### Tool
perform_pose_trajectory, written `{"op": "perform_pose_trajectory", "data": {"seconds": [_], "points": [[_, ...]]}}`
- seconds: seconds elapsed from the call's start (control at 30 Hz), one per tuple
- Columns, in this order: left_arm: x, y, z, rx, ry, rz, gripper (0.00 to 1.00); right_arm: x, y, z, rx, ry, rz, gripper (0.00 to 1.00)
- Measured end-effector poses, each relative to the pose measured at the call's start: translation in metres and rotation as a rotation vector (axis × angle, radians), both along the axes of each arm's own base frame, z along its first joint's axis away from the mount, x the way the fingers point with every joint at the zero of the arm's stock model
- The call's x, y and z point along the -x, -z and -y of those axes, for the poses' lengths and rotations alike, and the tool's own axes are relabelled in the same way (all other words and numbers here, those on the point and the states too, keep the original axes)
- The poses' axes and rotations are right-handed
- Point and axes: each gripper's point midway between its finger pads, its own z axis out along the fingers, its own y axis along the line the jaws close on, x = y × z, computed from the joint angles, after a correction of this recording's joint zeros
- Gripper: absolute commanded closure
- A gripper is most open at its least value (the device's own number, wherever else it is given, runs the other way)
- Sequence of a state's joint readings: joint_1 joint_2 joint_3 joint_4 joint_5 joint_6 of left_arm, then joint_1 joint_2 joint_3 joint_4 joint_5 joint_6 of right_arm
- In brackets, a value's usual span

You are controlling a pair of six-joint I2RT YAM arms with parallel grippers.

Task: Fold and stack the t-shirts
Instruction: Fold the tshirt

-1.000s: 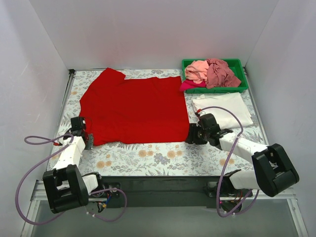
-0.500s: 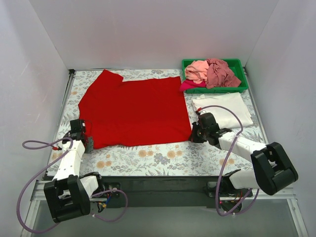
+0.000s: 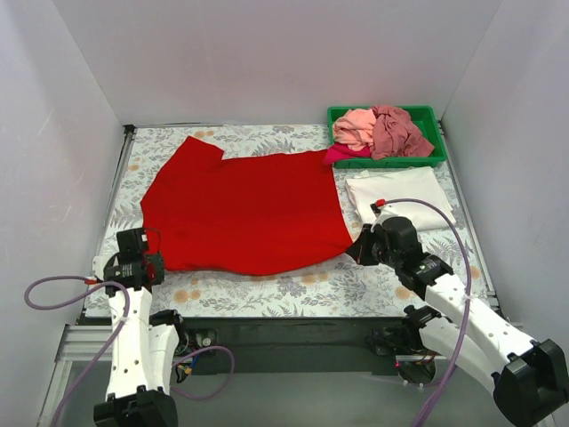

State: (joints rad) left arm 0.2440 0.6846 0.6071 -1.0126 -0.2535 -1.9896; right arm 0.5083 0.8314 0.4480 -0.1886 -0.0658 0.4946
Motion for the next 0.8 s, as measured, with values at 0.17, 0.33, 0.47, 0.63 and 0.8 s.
{"op": "perform_pose_trajectory", "data": {"seconds": [0.17,0.33,0.47,0.63,0.8], "points": [[-0.002,-0.020,-0.001,-0.012,0.001,0.039,1.00,0.008,-0.002,0.002,0.008,-0.012,-0.014,0.99],[-0.016,-0.027,-0.005,-0.020,0.018,0.018,1.00,-0.004,-0.009,0.004,0.065,0.003,-0.032,0.99],[-0.038,-0.027,-0.008,-0.018,0.050,-0.005,1.00,-0.032,-0.030,0.004,0.100,0.039,0.000,0.99],[-0.068,-0.024,-0.012,-0.018,0.096,-0.007,1.00,-0.069,-0.049,0.006,0.132,0.076,0.024,0.99],[-0.103,-0.029,-0.016,-0.026,0.138,0.027,1.00,-0.101,-0.054,0.004,0.161,0.077,0.018,0.99]]}}
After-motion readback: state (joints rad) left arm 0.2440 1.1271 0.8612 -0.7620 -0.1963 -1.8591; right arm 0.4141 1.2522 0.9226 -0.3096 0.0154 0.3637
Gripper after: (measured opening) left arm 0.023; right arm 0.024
